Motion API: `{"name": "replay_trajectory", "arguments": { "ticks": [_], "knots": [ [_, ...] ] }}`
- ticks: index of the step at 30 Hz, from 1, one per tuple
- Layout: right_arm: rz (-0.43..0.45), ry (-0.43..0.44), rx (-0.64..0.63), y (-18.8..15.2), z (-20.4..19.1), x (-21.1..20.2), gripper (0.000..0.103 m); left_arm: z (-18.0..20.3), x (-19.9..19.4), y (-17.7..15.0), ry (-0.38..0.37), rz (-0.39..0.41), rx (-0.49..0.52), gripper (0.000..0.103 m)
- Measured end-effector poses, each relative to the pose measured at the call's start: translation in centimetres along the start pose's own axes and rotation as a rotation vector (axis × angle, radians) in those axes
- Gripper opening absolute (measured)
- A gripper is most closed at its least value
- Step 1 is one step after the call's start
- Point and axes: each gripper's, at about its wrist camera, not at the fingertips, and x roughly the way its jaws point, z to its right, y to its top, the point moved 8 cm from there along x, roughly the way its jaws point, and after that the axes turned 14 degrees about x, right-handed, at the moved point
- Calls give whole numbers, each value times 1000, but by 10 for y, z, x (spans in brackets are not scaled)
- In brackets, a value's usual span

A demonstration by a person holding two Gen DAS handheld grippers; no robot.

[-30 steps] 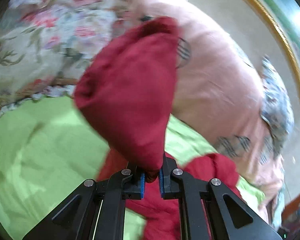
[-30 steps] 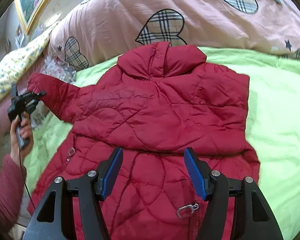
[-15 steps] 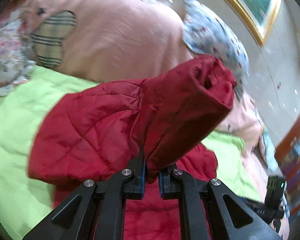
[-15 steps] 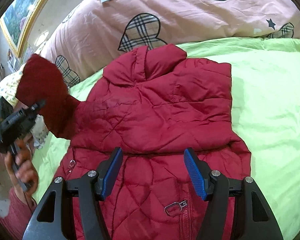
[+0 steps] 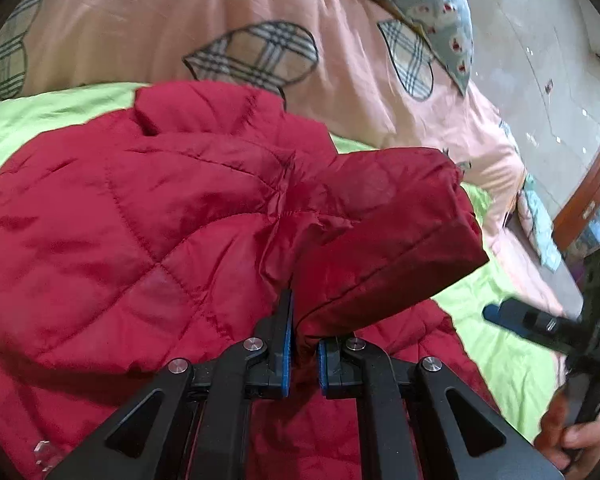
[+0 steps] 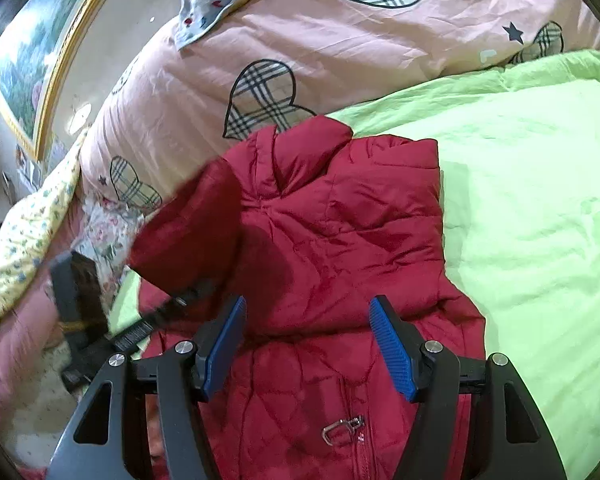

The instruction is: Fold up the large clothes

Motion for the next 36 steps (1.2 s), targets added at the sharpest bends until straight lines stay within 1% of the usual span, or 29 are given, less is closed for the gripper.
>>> {"name": "replay_trajectory", "arguments": {
  "ticks": [4,5,6,8,14,15,16,17,18,20,21,22,24,26,27,29,32,34,36],
  "knots": [
    [-1,72,86,17,3,5,69,11,27,-8,32,-43,50,8],
    [-1,93,111,22,3,8,76,13,32,-10,36,-51,57,8],
    [0,117,137,27,3,11,81,15,37,-12,39,-57,64,8],
    [-10,157,174,34,2,20,81,18,42,-13,48,-65,74,9],
    [-100,203,219,31,-8,61,81,22,48,-17,60,-78,93,9],
    [-109,205,219,30,-9,64,78,22,50,-18,61,-82,95,9],
    [-116,199,217,28,-10,70,76,23,51,-18,59,-86,98,11],
    [-119,190,215,27,-10,73,62,24,52,-19,52,-89,98,15],
    [-129,175,216,25,-9,78,35,25,51,-19,47,-93,95,18],
    [-136,150,223,23,-4,82,16,25,48,-20,23,-99,78,26],
    [-133,145,222,23,-2,82,14,26,46,-20,11,-103,71,28],
    [-128,139,216,23,0,81,12,26,43,-21,-3,-107,64,33],
    [-110,121,199,24,2,77,9,26,35,-25,-39,-114,50,39],
    [-83,107,180,27,4,70,8,26,24,-26,-67,-117,46,39],
    [-66,101,170,30,5,65,8,24,18,-26,-68,-118,50,39],
    [-36,77,142,36,6,57,8,17,2,-19,-36,-101,70,39],
    [15,11,81,44,10,51,7,-4,-20,0,17,-58,76,40],
    [24,-40,43,44,16,54,7,-22,-27,13,68,-47,71,40],
    [18,-72,31,42,22,62,7,-44,-28,27,130,-41,57,40]
  ]
}}
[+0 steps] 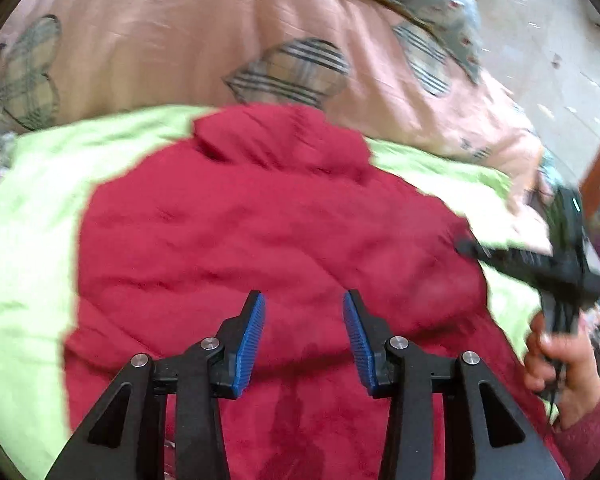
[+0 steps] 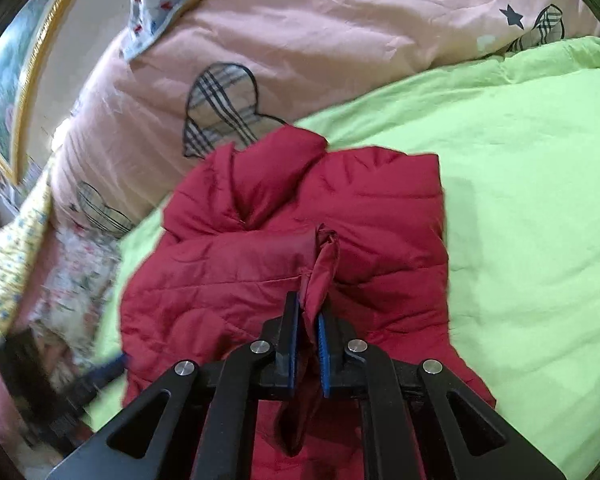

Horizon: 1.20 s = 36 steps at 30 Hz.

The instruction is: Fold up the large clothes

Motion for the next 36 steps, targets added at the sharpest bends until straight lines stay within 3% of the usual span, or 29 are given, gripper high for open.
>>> {"name": "replay_trajectory", "arguments": {
  "ticks": [3,7,10,13,16,20,25,28,32,36],
  "knots": [
    [-2,-45,-16,-4,10,13,7,-29,11,7,39,-16,-39,40],
    [-4,-58,-5,-8,20,22,8,-47,49,-3,43,-111,-70,40],
    [16,-78,-23,-7,17,15,24,-49,71,-12,37,-145,-91,40],
    [147,-133,-77,2,4,-21,28,-52,77,-14,52,-142,-94,40],
    [244,-93,-152,3,-27,-54,40,-50,86,-10,64,-144,-99,40],
    [110,-54,-254,-27,-59,-26,41,-51,81,-21,66,-140,-109,40],
    [11,-176,-273,-48,-31,26,41,-51,71,-27,77,-145,-88,40],
    [-8,-229,-253,-47,-9,43,40,-47,58,-23,73,-133,-60,40],
    [-19,-228,-231,-45,-2,46,39,-59,36,-22,108,-82,-82,40],
    [-13,-224,-238,-48,-1,48,39,-69,52,-39,66,-147,-119,40]
  ]
}}
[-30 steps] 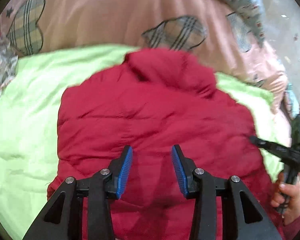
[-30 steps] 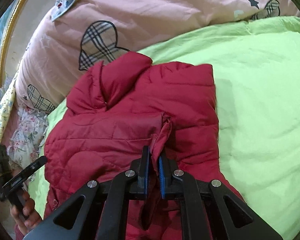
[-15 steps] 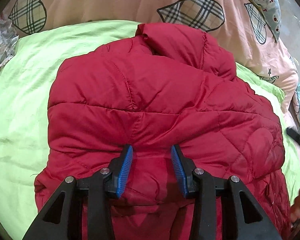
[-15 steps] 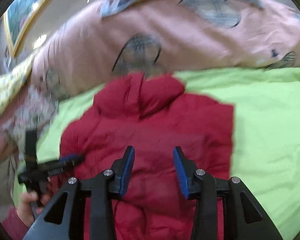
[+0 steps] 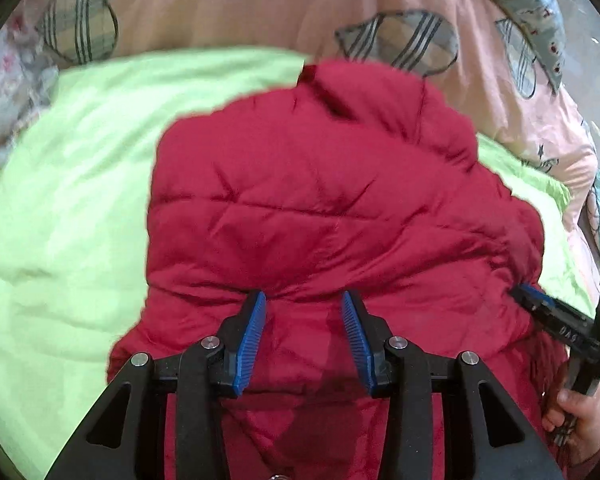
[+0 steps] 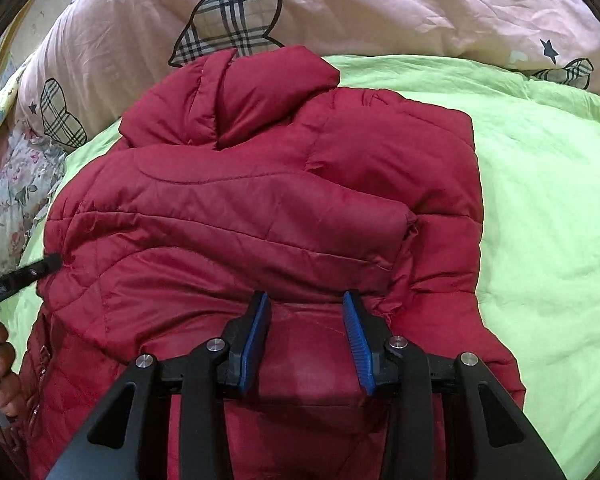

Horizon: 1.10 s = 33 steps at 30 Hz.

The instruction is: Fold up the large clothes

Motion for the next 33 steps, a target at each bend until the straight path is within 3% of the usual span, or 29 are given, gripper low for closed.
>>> {"name": "replay_trajectory", "arguments": {
  "ticks": [8,13,19,21,25,27,33],
  "knots": [
    [-3,29,18,2,2,6,39,-5,15,-2,-25,9,-17,40],
    [-11,44,43,4,2,-2,40,-1,10,0,1,-12,-10,40],
    [-12,92,97,5,3,-44,47,-1,-33,-5,-8,9,-48,47],
    [-11,100,111,1,6,-62,54,1,-52,-17,-18,23,-57,48],
    [-21,138,116,-19,9,-96,58,8,-84,-51,-23,15,-49,50],
    [-39,144,109,-34,11,-110,68,12,-101,-70,-25,18,-58,51],
    [-67,139,113,-73,33,-147,72,12,-144,-121,-16,-8,-70,58]
  ]
}}
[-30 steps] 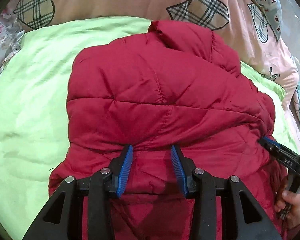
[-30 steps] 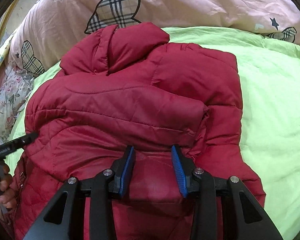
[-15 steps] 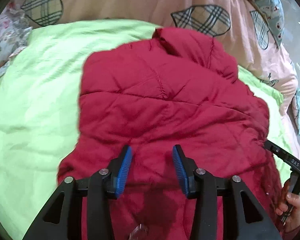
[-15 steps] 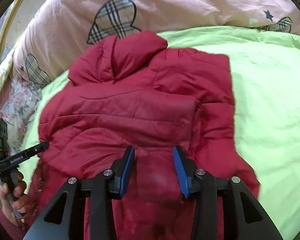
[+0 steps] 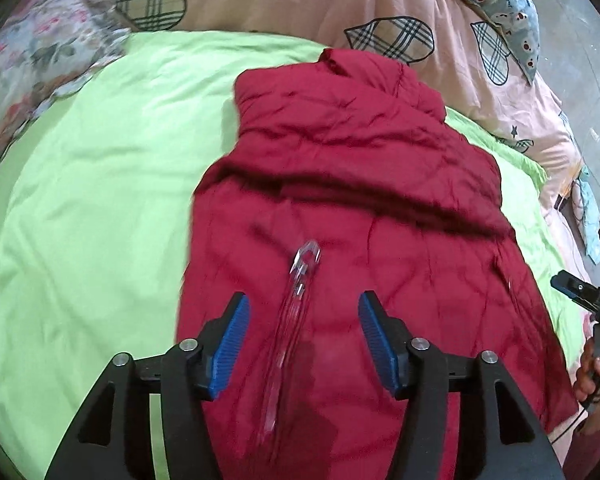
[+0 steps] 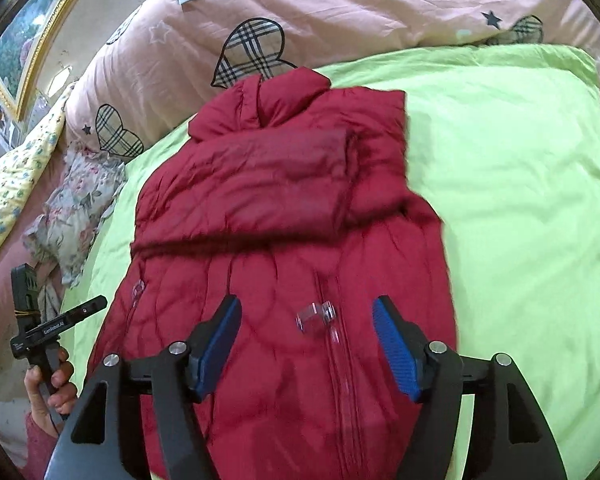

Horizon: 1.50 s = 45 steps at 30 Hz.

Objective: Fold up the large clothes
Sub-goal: 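Grasp the coat hem with both tools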

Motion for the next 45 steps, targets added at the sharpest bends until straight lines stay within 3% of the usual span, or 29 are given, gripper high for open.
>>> {"name": "replay_trajectory", "arguments": {
  "ticks": [7,12,20,30,34,36,43,45],
  "knots": [
    [-4,-57,39,-36,34,-30,77,-17,-38,-47,13,-33,-32,64],
    [-36,-85,77,-61,51,-38,77,-22,-51,-64,14,-40,-52,69],
    [-79,-103,103,-88,56,-39,79,-29,-59,-83,24,-60,-70,76],
    [-144,-109,88,-117,52,-30,83,-15,-47,-108,-49,-131,-43,78],
    [-152,-109,79,-124,60,-35,76,-11,-47,-113,-59,-135,-29,78],
    [-157,-98,73,-128,62,-39,57,-9,-47,-114,-65,-136,-24,78],
    [-148,-57,87,-131,61,-41,50,-4,-44,-122,-106,-136,-31,76],
    [-140,-49,89,-132,59,-42,47,-2,-45,-123,-117,-130,-24,72]
  ]
}}
